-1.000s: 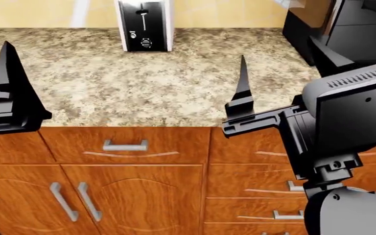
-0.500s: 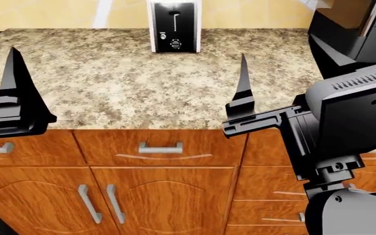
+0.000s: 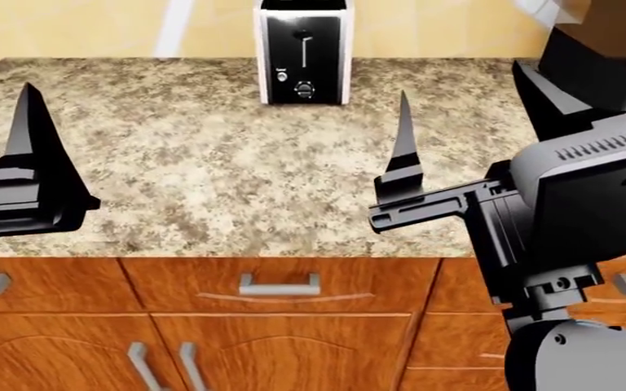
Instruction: Push down the lever of the toaster to turn it on.
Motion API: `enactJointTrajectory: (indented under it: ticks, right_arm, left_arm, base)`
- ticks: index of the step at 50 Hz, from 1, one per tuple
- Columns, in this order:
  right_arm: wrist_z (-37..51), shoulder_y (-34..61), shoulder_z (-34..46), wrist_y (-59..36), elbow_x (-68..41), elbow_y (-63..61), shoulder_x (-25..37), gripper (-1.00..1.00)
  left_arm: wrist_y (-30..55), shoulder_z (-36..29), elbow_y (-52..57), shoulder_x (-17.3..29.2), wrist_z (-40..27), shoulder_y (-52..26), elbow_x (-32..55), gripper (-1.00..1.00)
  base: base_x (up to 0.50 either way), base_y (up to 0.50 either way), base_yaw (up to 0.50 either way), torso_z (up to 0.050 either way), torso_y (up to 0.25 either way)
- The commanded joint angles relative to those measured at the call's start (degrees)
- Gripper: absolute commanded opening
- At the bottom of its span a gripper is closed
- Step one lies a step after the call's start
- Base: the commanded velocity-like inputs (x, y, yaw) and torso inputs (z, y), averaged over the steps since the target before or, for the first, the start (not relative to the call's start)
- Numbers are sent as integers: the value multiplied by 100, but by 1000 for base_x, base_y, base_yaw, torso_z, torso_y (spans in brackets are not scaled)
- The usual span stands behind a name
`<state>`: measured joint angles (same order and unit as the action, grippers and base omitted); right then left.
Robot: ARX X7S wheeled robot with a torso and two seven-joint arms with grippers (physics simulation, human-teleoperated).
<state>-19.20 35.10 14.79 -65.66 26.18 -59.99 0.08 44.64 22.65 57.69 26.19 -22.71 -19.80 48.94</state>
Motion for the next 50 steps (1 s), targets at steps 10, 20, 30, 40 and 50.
enactJointTrajectory:
  ticks: [10,20,30,40,50]
  right_arm:
    - [279,-56,-243,155,-554,1,-3,100]
    - [383,-109,-396,236,-770,0,-4,100]
    - [375,-136,-326,236,-718,0,-3,100]
    - [341,-172,-351,155,-647,1,-3,100]
    - [323,-46,-222,3,-580,1,-3,100]
  left_arm:
    - [-227,-54,-91,63,-49,156,-38,100]
    - [-280,-76,-71,92,-113,208,-9,100]
    - [-369,-151,-130,105,-115,245,-66,100]
    - [-475,-162,-182,125,-103,274,-108,100]
    - [-481,-116,-158,195,-174,276,6,100]
  base:
    - [385,261,0,0,0]
    - [383,36,0,0,0]
    - [344,14,0,0,2]
    - [155,47,0,0,0]
    - [0,0,0,0,0]
